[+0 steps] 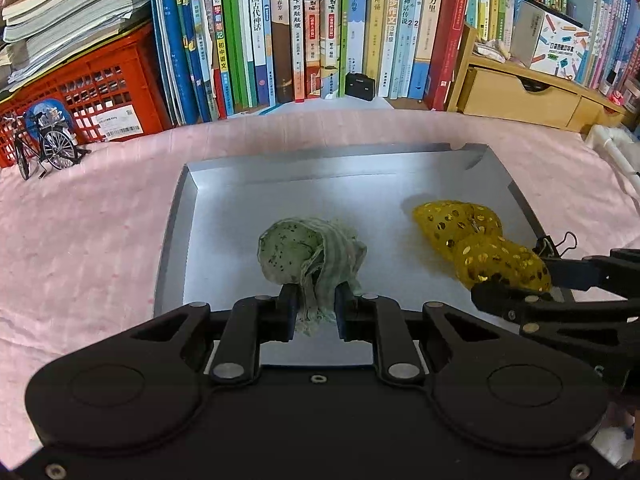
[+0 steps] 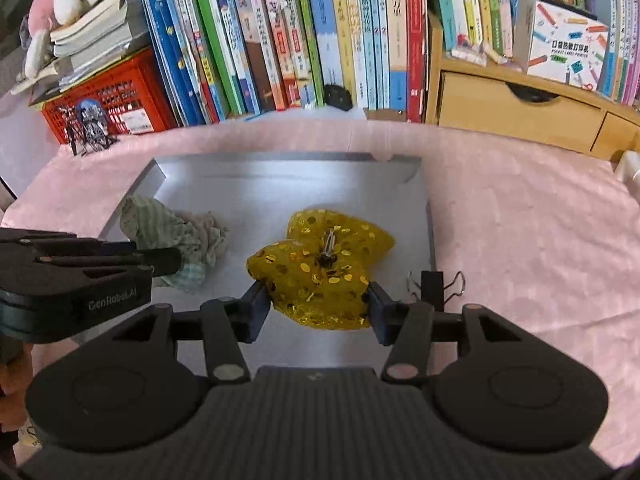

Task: Organize soft objects
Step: 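Open the left tool to drop the cloth while the right tool releases the bow in the tray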

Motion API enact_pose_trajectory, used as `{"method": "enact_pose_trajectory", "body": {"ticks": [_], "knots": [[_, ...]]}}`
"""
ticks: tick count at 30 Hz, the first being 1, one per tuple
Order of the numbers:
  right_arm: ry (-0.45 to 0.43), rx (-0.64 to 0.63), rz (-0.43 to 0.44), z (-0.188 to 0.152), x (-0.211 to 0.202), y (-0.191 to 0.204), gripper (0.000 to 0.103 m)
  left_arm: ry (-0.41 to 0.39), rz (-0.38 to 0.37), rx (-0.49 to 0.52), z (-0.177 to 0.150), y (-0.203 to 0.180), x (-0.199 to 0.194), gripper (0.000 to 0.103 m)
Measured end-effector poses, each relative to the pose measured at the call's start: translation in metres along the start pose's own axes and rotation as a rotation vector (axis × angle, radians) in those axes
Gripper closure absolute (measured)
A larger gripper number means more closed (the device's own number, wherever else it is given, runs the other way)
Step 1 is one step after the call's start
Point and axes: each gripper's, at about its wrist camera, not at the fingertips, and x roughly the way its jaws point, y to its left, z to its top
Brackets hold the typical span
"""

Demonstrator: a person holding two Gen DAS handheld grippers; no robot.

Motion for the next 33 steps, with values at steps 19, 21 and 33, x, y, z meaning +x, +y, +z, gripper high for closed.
{"method": "enact_pose_trajectory", "body": {"ticks": [19, 21, 33], "knots": [[0.015, -0.027, 0.006, 0.000, -0.004, 0.004, 0.028, -0.037, 0.016, 0.026, -0.005, 0.001, -0.017, 0.054], [0.001, -0.037, 0.008, 0.001, -0.010, 0.005, 0.025, -0.054, 0.021, 0.035, -0.006, 0.002, -0.026, 0.053], [-0.159, -0.183, 0.009, -0.023, -0.080, 0.037, 0.015, -0.195, -0.012, 0.092, -0.044, 0.013, -0.107, 0.023]]}}
